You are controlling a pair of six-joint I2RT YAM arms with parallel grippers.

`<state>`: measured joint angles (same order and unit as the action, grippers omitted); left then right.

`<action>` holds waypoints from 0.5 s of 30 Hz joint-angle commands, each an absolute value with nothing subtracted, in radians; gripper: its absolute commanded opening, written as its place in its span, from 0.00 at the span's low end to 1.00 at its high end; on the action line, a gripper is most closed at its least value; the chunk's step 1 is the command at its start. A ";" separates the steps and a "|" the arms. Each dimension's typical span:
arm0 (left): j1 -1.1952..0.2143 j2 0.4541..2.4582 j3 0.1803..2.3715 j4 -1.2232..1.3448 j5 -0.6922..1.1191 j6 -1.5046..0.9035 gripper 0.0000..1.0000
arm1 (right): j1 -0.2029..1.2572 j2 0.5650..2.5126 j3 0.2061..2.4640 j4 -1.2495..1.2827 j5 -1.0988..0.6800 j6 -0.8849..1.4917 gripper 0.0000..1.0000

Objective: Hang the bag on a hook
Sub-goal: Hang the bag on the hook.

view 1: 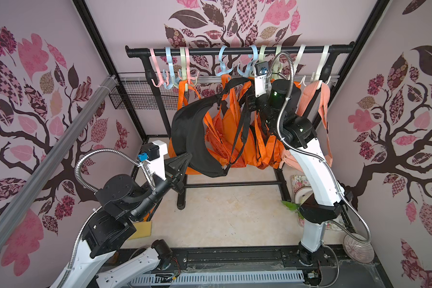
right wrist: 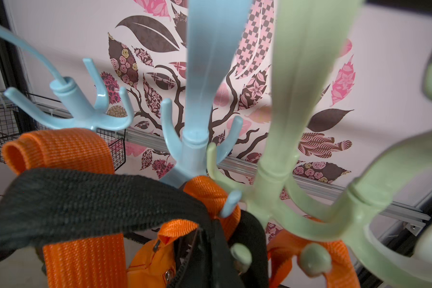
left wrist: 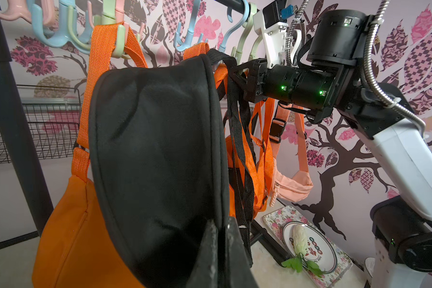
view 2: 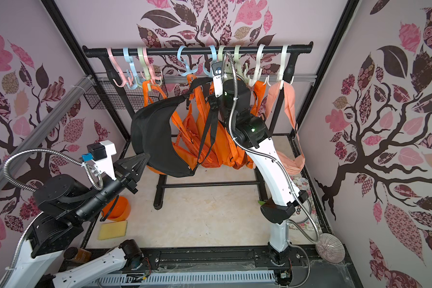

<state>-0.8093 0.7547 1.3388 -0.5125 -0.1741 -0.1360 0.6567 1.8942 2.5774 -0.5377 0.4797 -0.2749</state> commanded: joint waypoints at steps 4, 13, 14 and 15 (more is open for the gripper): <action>-0.805 0.747 1.308 -0.513 -0.154 -0.176 0.00 | 0.630 1.879 2.588 -0.639 0.492 -0.263 0.00; -0.805 0.728 1.287 -0.497 -0.095 -0.197 0.00 | 0.630 1.763 2.515 -0.621 0.433 -0.187 0.00; -0.805 0.721 1.285 -0.493 -0.090 -0.196 0.00 | 0.630 1.729 2.484 -0.616 0.422 -0.179 0.00; -0.806 0.715 1.284 -0.491 -0.088 -0.199 0.00 | 0.630 1.695 2.448 -0.603 0.410 -0.173 0.00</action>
<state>-0.8093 0.7361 1.3048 -0.5186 -0.1188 -0.1871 0.6380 1.8290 2.4844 -0.6315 0.4393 -0.2108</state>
